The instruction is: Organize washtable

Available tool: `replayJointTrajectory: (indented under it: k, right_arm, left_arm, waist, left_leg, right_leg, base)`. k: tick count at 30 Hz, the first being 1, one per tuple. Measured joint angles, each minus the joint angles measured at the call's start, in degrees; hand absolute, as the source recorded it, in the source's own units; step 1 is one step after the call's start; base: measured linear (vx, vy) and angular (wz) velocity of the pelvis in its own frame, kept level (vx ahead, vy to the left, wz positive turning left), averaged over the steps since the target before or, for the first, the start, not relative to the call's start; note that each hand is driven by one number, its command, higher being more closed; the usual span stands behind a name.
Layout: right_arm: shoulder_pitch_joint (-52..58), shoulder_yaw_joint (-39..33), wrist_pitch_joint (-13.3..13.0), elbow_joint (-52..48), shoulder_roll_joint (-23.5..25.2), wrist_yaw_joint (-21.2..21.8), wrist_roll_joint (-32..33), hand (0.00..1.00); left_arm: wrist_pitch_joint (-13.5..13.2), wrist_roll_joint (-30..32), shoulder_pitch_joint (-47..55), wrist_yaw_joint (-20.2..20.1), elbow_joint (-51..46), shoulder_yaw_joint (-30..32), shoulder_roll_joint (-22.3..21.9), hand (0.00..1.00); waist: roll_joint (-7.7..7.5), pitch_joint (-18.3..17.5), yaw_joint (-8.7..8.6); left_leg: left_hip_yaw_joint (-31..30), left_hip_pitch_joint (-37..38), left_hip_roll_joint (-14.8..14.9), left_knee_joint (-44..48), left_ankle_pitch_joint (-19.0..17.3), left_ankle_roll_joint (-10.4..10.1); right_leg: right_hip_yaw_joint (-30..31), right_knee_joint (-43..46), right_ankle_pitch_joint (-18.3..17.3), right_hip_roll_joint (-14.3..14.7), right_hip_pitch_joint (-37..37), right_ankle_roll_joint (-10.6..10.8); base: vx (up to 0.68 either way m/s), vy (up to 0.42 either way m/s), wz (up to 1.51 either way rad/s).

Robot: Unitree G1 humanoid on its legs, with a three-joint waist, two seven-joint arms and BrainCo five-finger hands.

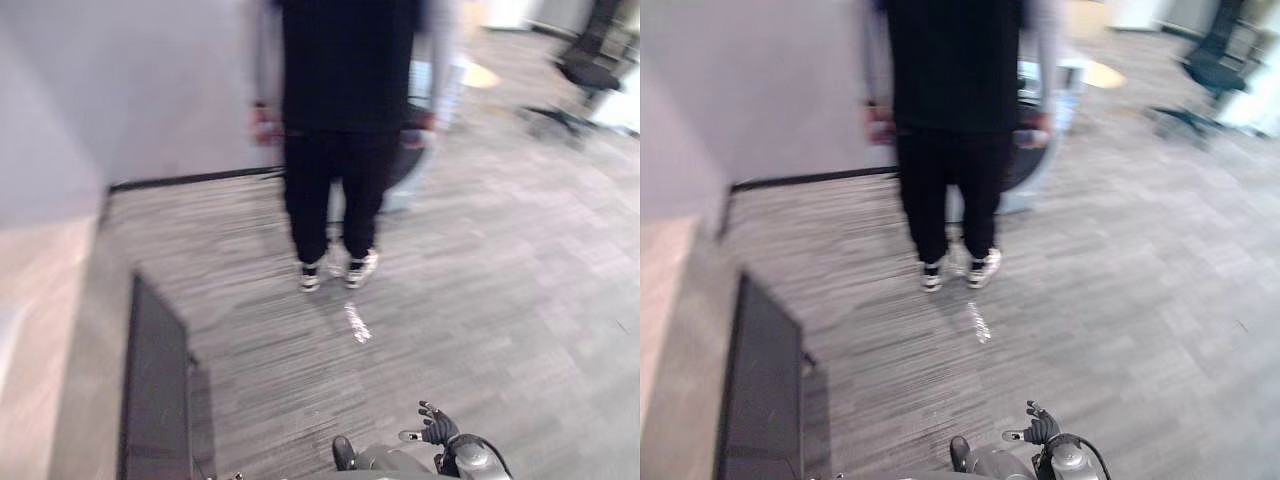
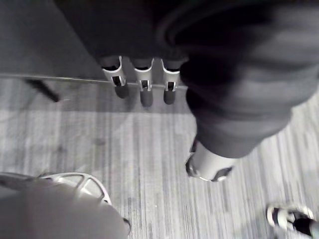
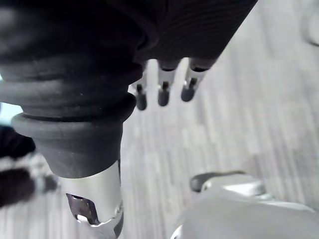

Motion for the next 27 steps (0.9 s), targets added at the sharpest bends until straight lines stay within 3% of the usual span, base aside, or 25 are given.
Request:
replayJointTrajectory:
  k: [2,3,4,5,6,7,8,10,13,16,17,18,19,20,21,22,23,24,25,27]
  right_arm:
    - [0.2,-1.9,0.3,0.7,0.1,-0.2,0.2,0.0]
    - [-0.1,-2.9,0.4,0.2,0.2,-0.9,0.3,0.0]
    - [0.0,-4.7,0.3,-0.8,-0.6,-0.9,0.6,0.0]
    - [0.2,-4.9,0.3,-1.0,-0.6,-0.9,0.8,0.0]
    - [0.2,-5.2,0.0,-2.1,-0.8,-0.8,1.9,0.0]
    - [0.3,-5.1,-0.2,-2.4,-0.7,-0.7,2.4,0.0]
    - [1.6,-5.0,-0.4,-2.2,0.0,-0.6,2.5,0.0]
    - [2.1,-5.1,-0.6,-1.7,-0.1,-0.2,2.6,0.0]
    - [2.4,-6.8,-0.5,-1.1,-0.3,0.4,2.8,0.0]
    - [4.5,-6.8,-0.2,0.5,-0.5,0.3,2.8,0.0]
    - [5.6,-6.5,-0.1,0.5,-0.4,0.4,2.8,0.0]
    - [5.6,-6.1,-0.1,0.2,-0.4,0.4,2.7,0.0]
    - [5.2,-4.4,-0.3,0.1,-0.6,0.4,2.6,0.0]
    - [3.1,-3.4,-0.2,0.8,0.1,0.4,2.5,0.0]
    - [1.6,-3.5,-0.2,2.1,1.0,0.3,2.5,0.0]
    - [0.7,-3.3,-0.4,2.6,1.6,0.3,2.4,0.0]
    - [2.9,-4.2,-0.8,1.9,1.5,0.2,2.6,0.0]
    - [3.3,-5.5,-0.9,1.1,1.8,0.2,2.7,0.0]
    - [4.5,-8.0,-0.9,-0.1,1.7,0.2,2.7,0.0]
    - [5.6,-9.1,-0.1,0.7,1.2,0.1,2.7,0.0]
  left_arm:
    - [0.0,0.5,-0.4,0.0,0.1,-0.7,-0.2,0.0]
    - [0.0,0.6,-1.1,0.0,0.6,-1.0,0.2,0.0]
    - [0.1,0.6,-2.5,0.0,0.9,-2.1,-0.4,0.0]
    - [0.0,0.7,-3.1,0.0,0.8,-2.8,-0.4,0.0]
    - [0.1,0.7,-4.4,-0.1,1.1,-2.8,-0.7,0.0]
    - [0.1,0.7,-4.4,-0.3,1.3,-2.7,-0.7,0.0]
    - [0.1,0.5,-4.1,-1.2,0.3,-1.3,-0.4,0.0]
    - [0.1,0.9,-4.0,-1.3,0.4,-1.0,0.0,0.0]
    - [0.1,1.6,-4.0,-1.6,0.4,-0.3,-0.3,0.0]
    - [0.1,1.7,-3.9,-2.5,0.3,1.2,-0.3,0.0]
    - [0.1,1.8,-3.2,-2.5,-0.3,3.0,-0.4,0.0]
    - [0.0,2.0,-2.7,-2.5,-0.9,3.8,-0.7,0.0]
    - [-0.1,2.0,-1.8,-2.2,-2.2,4.9,-0.8,0.0]
    - [-0.1,2.0,-0.6,-1.9,-3.0,5.3,0.2,0.0]
    - [-0.1,2.0,-0.3,-1.7,-3.3,5.1,0.5,0.0]
    - [-0.4,2.0,0.5,-0.9,-3.2,4.5,0.9,0.0]
    - [-0.3,2.0,2.8,-0.7,-1.9,2.3,1.3,0.0]
    - [-0.2,2.1,3.0,-0.5,-1.3,2.1,1.5,0.0]
    - [-0.1,2.3,1.1,-0.3,-0.5,0.4,1.8,0.0]
    - [-1.0,2.6,0.1,0.3,-0.5,-0.4,2.0,0.0]
  waist:
    - [0.47,0.0,-0.17]
    - [0.77,0.6,-0.25]
    - [2.3,1.0,-0.28]
    - [3.11,1.5,-0.39]
    - [3.19,2.3,-0.86]
    - [3.5,3.0,-1.24]
    - [0.52,2.9,-1.36]
    - [0.42,2.9,-0.41]
    - [0.12,2.7,-0.94]
    - [0.18,2.9,-0.87]
    - [-0.1,2.8,-0.64]
    - [-0.66,3.0,-0.64]
    - [-0.69,2.7,0.14]
    - [-3.34,2.7,2.09]
    - [-4.52,2.9,3.06]
    - [-4.11,3.2,4.12]
    - [-3.11,1.4,3.83]
    - [-3.48,0.6,3.49]
    - [-3.08,0.4,2.51]
    - [-1.36,0.0,1.73]
  left_leg:
    - [0.5,0.4,2.1,-5.4,1.7,-0.9]
    - [4.8,1.4,2.5,-5.6,2.7,-1.2]
    - [8.3,1.4,2.8,-6.9,3.1,-0.7]
    - [10.3,1.3,3.2,-6.8,3.0,-0.6]
    - [13.6,1.7,4.1,-5.9,2.8,-1.2]
    - [14.1,2.0,4.0,-4.8,2.8,-1.4]
    - [9.5,2.2,2.6,-0.8,2.9,-1.3]
    - [6.5,3.3,2.2,-0.9,2.8,-1.2]
    - [7.8,3.4,3.0,1.1,1.7,-2.1]
    - [8.2,3.1,7.4,10.4,-0.1,-2.5]
    - [4.7,0.8,10.7,20.6,0.1,-0.8]
    - [0.7,-1.0,10.7,23.1,-0.9,0.8]
    - [-6.2,-4.5,7.7,24.4,-2.6,3.0]
    - [-11.0,-8.4,2.9,21.1,-3.0,4.3]
    - [-12.6,-9.9,1.0,17.0,-3.2,4.3]
    - [-13.5,-10.5,2.4,9.2,-1.7,2.1]
    - [-8.4,-9.0,4.4,4.5,4.4,2.6]
    - [-6.1,-8.2,3.7,3.5,4.4,2.6]
    - [-3.6,-7.9,2.4,0.8,4.7,1.9]
    - [-1.5,-7.9,1.1,-3.1,6.1,2.0]
  right_leg:
    - [1.5,-3.7,1.6,0.4,1.2,1.0]
    - [2.2,-7.1,-0.1,-0.8,1.8,2.0]
    - [-7.8,-5.9,-4.0,-2.3,-1.3,-0.5]
    - [-13.1,-1.6,-5.3,-2.5,-3.8,-2.3]
    - [-23.3,9.5,-8.3,-4.5,-8.7,-3.5]
    - [-25.7,13.0,-9.5,-5.4,-9.4,-3.6]
    - [-27.5,16.3,-8.3,-7.0,-8.2,-4.2]
    - [-26.4,12.6,-8.7,-5.9,-5.7,-3.8]
    - [-21.8,7.5,-7.1,-3.2,-5.0,-2.7]
    - [-16.3,6.7,-6.3,0.8,-2.7,-3.0]
    - [-11.6,5.9,-5.5,3.5,-0.8,-3.3]
    - [-8.6,5.0,-4.7,4.7,0.0,-2.9]
    - [0.7,-0.8,-1.4,6.0,3.3,-0.7]
    - [10.7,-12.3,-1.9,2.6,8.1,1.8]
    - [9.0,-12.6,-5.3,1.3,7.4,3.7]
    - [0.1,-10.1,-5.9,0.7,5.5,2.3]
    - [-8.7,-6.8,-3.6,-3.8,5.0,1.8]
    - [-10.4,-8.0,-1.0,-5.9,4.6,4.4]
    - [-10.5,-8.4,0.1,-7.1,2.8,5.7]
    - [-9.6,-7.6,0.0,-7.5,0.4,5.4]
  base:
    - [-0.12,-0.213,-2.14]
    - [-0.06,-0.119,-2.03]
    - [-0.05,-0.058,-1.86]
    - [-0.01,0.064,-1.7]
    - [0.06,0.119,-1.21]
    - [0.12,0.07,-1.48]
    - [0.14,-0.029,-1.17]
    - [0.12,-0.126,-1.61]
    - [0.09,-0.07,-1.58]
    - [0.09,-0.069,-1.15]
    - [0.06,-0.07,-1.52]
    - [0.06,-0.036,-2.42]
    - [0.03,0.056,-3.19]
    - [-0.02,0.098,-3.71]
    - [-0.12,0.141,-3.75]
    - [-0.14,0.241,-3.66]
    - [-0.11,0.211,-3.09]
    - [0.0,0.285,-2.39]
    - [0.01,0.17,-0.99]
    - [0.04,0.196,-0.64]
